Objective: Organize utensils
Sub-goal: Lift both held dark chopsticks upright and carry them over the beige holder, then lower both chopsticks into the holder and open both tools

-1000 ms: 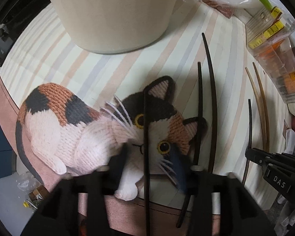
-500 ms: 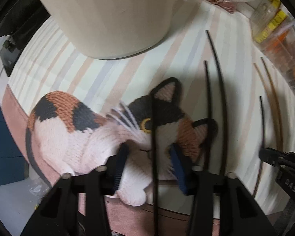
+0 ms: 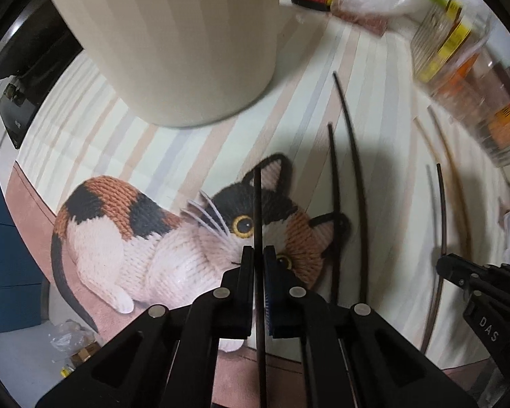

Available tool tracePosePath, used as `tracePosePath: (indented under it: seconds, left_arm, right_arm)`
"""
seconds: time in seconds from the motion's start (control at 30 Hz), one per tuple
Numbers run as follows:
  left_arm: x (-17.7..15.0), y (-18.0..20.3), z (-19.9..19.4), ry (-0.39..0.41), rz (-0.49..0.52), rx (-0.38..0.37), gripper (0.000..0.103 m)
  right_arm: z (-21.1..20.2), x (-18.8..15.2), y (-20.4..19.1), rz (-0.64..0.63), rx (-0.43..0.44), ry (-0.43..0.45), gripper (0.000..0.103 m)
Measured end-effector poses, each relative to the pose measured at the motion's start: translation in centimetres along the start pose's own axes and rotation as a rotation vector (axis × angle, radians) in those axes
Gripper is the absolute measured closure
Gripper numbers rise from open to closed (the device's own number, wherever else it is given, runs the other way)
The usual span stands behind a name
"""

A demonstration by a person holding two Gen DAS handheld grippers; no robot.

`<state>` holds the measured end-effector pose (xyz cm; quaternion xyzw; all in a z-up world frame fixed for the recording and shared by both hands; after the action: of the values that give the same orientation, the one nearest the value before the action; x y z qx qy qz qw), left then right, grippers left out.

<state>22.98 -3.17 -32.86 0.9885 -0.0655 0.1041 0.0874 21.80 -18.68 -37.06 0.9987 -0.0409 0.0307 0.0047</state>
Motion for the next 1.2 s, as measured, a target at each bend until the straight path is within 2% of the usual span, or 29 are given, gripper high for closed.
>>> tracePosePath:
  seconds: [0.27, 0.4, 0.47, 0.67, 0.83, 1.03, 1.2]
  left_arm:
    - [-0.1, -1.3, -6.0, 0.135, -0.004, -0.041, 0.1]
    - [0.8, -1.5, -8.8, 0.216, -0.005, -0.041, 0.1]
    - [1.7, -1.3, -9.9, 0.258, -0.001, -0.042, 0.1]
    - [3.3, -1.3, -16.5, 0.435, 0.03, -0.041, 0.101]
    - [5.1, -1.2, -22.8, 0.561, 0.029, -0.085, 0.101]
    - [7.4, -1.2, -30.2, 0.673, 0.027, -0.154, 0.101]
    - [9.4, -1.6, -34.1, 0.735, 0.036, -0.162, 0.101]
  right_arm:
    - [-5.1, 0.1, 0.1, -0.008, 0.056, 0.155, 0.098]
    - [-8.4, 0.6, 0.0, -0.01, 0.077, 0.263, 0.098]
    - [-10.0, 1.7, 0.0, -0.01, 0.088, 0.317, 0.098]
    - [-16.5, 4.6, -0.3, -0.015, 0.122, 0.515, 0.098]
    - [-23.0, 6.8, -1.2, -0.036, 0.162, 0.663, 0.098]
    - [-29.8, 9.4, -2.6, -0.077, 0.242, 0.766, 0.098]
    - [-34.1, 11.6, -4.6, -0.1, 0.32, 0.82, 0.098]
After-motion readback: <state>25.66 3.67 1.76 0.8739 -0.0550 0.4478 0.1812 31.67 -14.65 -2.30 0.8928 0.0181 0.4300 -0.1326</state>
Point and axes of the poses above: each gripper's, at about its wrist camera, not at the fingertips, and z roughly the way its jaws point, y to its right, x to its top, the point moved 4 cm from there along z, roughly the way its jaws point, and after that the axes turned 6 degrees about -x, right-handed, at the moved point
